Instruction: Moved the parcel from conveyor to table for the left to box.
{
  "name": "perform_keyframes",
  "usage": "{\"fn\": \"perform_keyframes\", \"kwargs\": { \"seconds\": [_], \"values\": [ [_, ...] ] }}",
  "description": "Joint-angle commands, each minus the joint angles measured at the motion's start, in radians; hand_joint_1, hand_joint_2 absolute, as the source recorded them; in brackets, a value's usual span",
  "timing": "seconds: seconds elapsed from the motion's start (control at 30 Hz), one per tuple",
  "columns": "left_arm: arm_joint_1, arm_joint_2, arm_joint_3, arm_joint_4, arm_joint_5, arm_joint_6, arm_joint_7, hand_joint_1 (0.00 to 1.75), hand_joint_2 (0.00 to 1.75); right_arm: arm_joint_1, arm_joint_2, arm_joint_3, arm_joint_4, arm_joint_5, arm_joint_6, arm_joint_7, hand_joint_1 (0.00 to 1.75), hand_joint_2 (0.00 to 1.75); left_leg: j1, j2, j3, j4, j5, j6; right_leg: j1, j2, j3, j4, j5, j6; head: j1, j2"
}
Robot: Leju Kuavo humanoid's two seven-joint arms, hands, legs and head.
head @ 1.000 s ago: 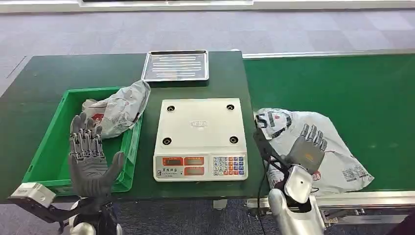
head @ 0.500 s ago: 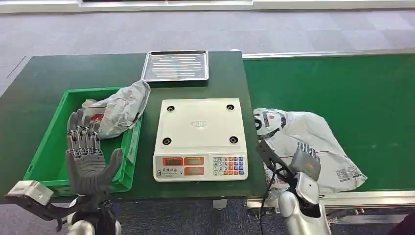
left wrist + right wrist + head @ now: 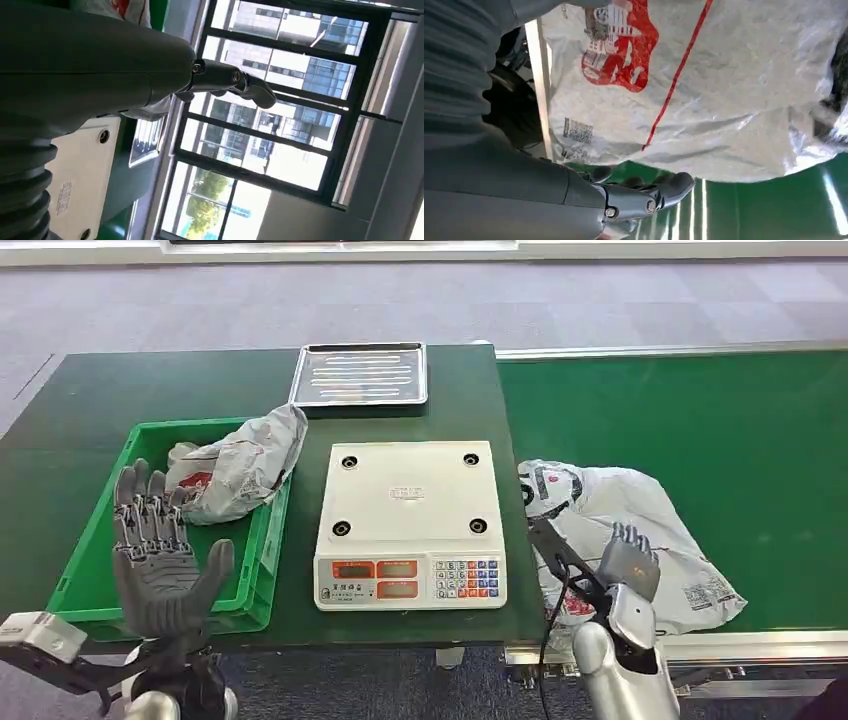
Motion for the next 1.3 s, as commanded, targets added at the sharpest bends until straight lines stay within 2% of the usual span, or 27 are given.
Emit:
{"fn": "perform_keyframes", "kwargs": {
  "seconds": [0.03, 0.17, 0.3, 0.37, 0.67, 0.83, 0.9, 0.93, 0.97, 1.1, 1.13, 1.2, 1.3],
  "values": [
    [-0.041, -0.030, 0.069, 0.032, -0.008, -0.041, 0.016, 0.00, 1.75, -0.132, -0.028, -0.137, 0.005, 0.155, 0.012, 0.046, 0.00, 1.75, 0.000, 0.004, 0.004, -0.001, -0.001, 0.001, 0.000, 0.001, 0.003, -0.002, 0.000, 0.000, 0.000, 0.000],
    [-0.093, -0.019, 0.041, 0.108, -0.015, -0.060, 0.016, 0.00, 1.75, -0.260, -0.088, -0.223, 0.279, 0.144, 0.039, -0.017, 0.00, 1.75, 0.000, 0.000, 0.003, -0.001, 0.001, 0.001, 0.000, -0.003, 0.003, -0.002, 0.001, 0.001, 0.000, 0.000],
    [-0.122, -0.005, 0.021, 0.146, -0.016, -0.073, 0.010, 0.00, 1.75, -0.404, -0.176, -0.191, 0.552, 0.146, 0.087, -0.159, 0.00, 1.75, 0.000, 0.002, 0.004, -0.002, 0.002, 0.002, -0.001, -0.001, 0.005, -0.004, 0.003, 0.002, 0.000, 0.000],
    [-0.135, -0.002, 0.019, 0.164, -0.015, -0.078, 0.007, 0.00, 1.75, -0.474, -0.220, -0.160, 0.682, 0.154, 0.093, -0.176, 0.00, 1.75, 0.000, 0.003, 0.003, 0.000, 0.002, 0.002, -0.002, 0.000, 0.003, -0.002, 0.003, 0.003, 0.000, 0.000],
    [-0.132, -0.001, 0.019, 0.163, -0.014, -0.079, 0.007, 0.00, 1.75, -0.475, -0.224, -0.145, 0.686, 0.162, 0.095, -0.181, 0.00, 1.75, 0.000, 0.001, 0.003, 0.001, 0.002, 0.003, -0.003, 0.000, 0.003, -0.001, 0.003, 0.003, 0.000, 0.000],
    [-0.135, 0.005, 0.016, 0.166, -0.013, -0.088, 0.007, 0.00, 1.75, -0.486, -0.278, -0.115, 0.759, 0.134, 0.157, -0.254, 0.00, 1.75, 0.000, -0.001, 0.002, 0.001, 0.002, 0.003, -0.003, -0.002, 0.003, -0.002, 0.003, 0.004, 0.000, 0.000],
    [-0.142, 0.016, 0.012, 0.179, -0.015, -0.096, 0.000, 0.00, 1.75, -0.470, -0.301, -0.096, 0.792, 0.035, 0.234, -0.477, 0.00, 1.75, 0.000, -0.001, 0.003, 0.001, 0.002, 0.004, -0.003, -0.003, 0.004, -0.002, 0.003, 0.004, 0.000, 0.000],
    [-0.148, 0.021, 0.012, 0.188, -0.013, -0.100, -0.006, 0.00, 1.75, -0.453, -0.314, -0.070, 0.791, 0.015, 0.253, -0.546, 0.00, 1.75, 0.000, -0.002, 0.002, 0.001, 0.002, 0.004, -0.003, -0.003, 0.003, -0.002, 0.003, 0.004, 0.000, 0.000],
    [-0.161, 0.031, 0.012, 0.198, -0.006, -0.108, -0.016, 0.00, 1.75, -0.428, -0.330, -0.038, 0.789, -0.045, 0.305, -0.689, 0.00, 1.75, 0.000, -0.003, 0.001, 0.001, 0.002, 0.004, -0.003, -0.003, 0.003, -0.002, 0.003, 0.004, 0.000, 0.000],
    [-0.168, 0.034, 0.017, 0.201, -0.005, -0.109, -0.016, 0.00, 1.75, -0.411, -0.332, -0.027, 0.776, -0.060, 0.301, -0.689, 0.00, 1.75, 0.000, -0.002, 0.002, 0.000, 0.002, 0.004, -0.002, -0.003, 0.004, -0.002, 0.003, 0.004, 0.000, 0.000],
    [-0.169, 0.036, 0.015, 0.201, -0.002, -0.112, -0.018, 0.00, 1.75, -0.414, -0.336, -0.012, 0.778, -0.083, 0.336, -0.731, 0.00, 1.75, 0.000, -0.002, 0.002, 0.001, 0.002, 0.004, -0.003, -0.002, 0.003, -0.001, 0.003, 0.004, 0.000, 0.000],
    [-0.174, 0.049, 0.015, 0.196, 0.011, -0.116, -0.024, 0.00, 1.75, -0.412, -0.362, 0.065, 0.775, -0.122, 0.397, -0.816, 0.00, 1.75, 0.000, -0.003, 0.002, 0.000, 0.002, 0.004, -0.003, -0.004, 0.004, -0.002, 0.002, 0.004, 0.000, 0.000],
    [-0.173, 0.051, 0.026, 0.188, 0.017, -0.116, -0.023, 0.00, 1.75, -0.441, -0.348, 0.155, 0.836, -0.187, 0.401, -0.823, 0.00, 1.75, 0.000, 0.002, 0.004, 0.000, 0.001, 0.004, -0.003, -0.001, 0.005, -0.003, 0.003, 0.004, 0.000, 0.000]
  ]
}}
